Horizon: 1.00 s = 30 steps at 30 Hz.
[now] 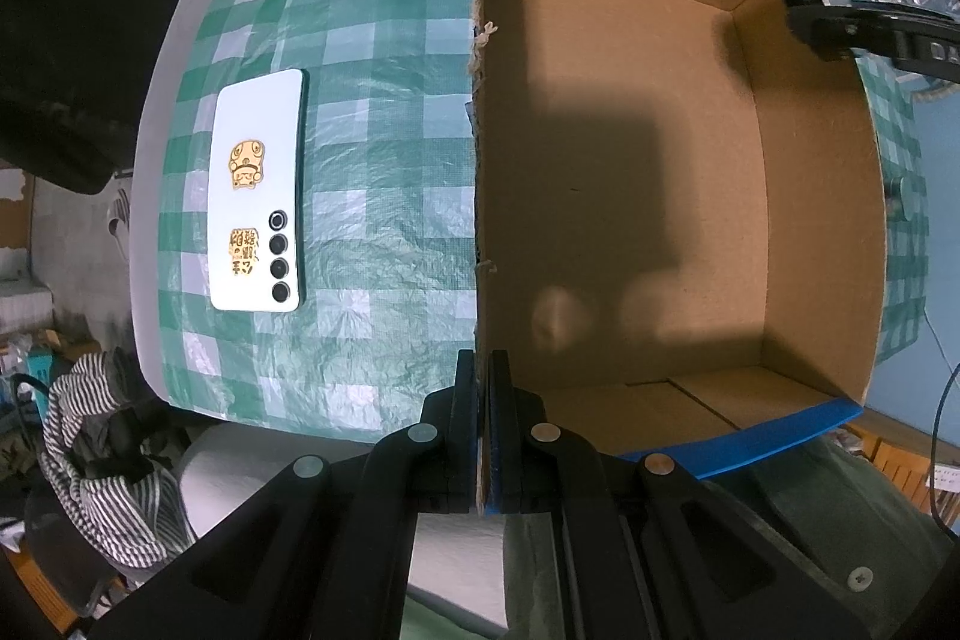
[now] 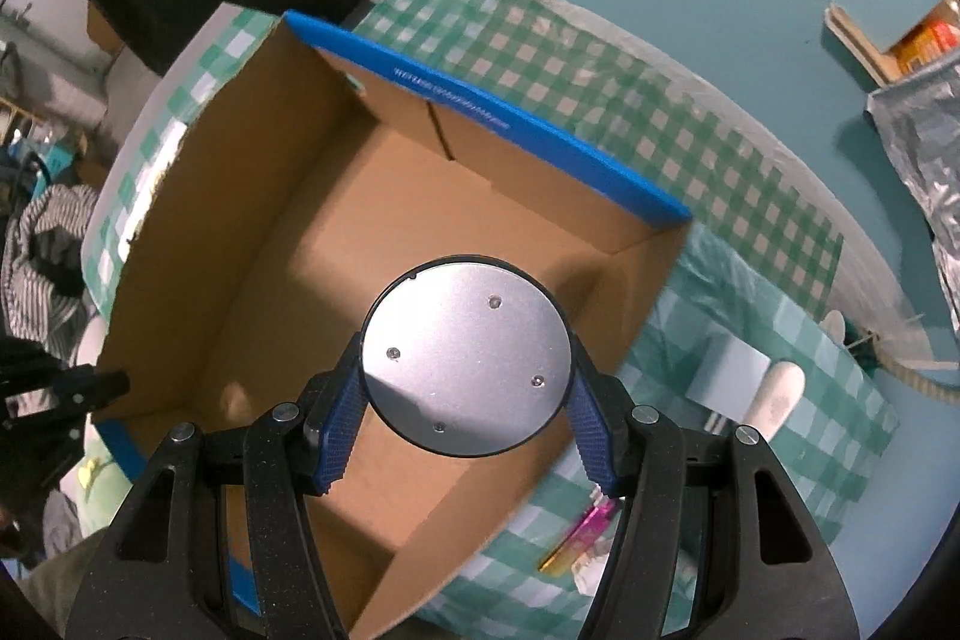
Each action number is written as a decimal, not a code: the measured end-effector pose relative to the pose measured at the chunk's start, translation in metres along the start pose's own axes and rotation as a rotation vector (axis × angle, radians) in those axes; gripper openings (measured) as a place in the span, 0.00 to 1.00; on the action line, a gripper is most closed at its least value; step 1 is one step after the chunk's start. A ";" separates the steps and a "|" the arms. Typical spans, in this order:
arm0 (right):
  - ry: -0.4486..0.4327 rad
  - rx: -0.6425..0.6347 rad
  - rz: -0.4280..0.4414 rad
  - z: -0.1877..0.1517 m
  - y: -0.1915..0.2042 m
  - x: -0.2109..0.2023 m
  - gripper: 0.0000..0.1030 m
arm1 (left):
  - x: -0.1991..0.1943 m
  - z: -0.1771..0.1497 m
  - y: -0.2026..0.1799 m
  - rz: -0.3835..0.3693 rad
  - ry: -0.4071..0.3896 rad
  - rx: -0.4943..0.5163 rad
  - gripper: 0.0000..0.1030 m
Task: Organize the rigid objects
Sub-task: 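Carry the silver disc with the right tool over the cardboard box, then open the right tool to drop the disc into the box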
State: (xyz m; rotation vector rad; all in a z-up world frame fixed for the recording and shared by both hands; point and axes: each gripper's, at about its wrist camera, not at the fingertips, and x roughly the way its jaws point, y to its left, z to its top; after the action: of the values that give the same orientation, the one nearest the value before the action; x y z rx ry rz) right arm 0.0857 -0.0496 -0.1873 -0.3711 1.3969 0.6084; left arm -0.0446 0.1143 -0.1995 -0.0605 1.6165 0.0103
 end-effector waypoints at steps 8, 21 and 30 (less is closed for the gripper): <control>0.052 -0.005 -0.009 0.005 0.001 0.024 0.60 | 0.000 0.000 0.000 -0.001 0.000 -0.003 0.03; 0.032 0.025 -0.005 0.004 -0.002 0.028 0.69 | -0.001 -0.001 0.000 0.002 0.000 0.001 0.03; 0.001 0.050 0.002 0.002 -0.006 0.011 0.71 | -0.001 0.000 -0.002 0.002 0.003 0.001 0.03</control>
State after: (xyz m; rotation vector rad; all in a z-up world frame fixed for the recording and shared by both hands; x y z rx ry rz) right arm 0.0913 -0.0515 -0.1981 -0.3298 1.4115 0.5737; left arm -0.0441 0.1127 -0.1989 -0.0579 1.6199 0.0111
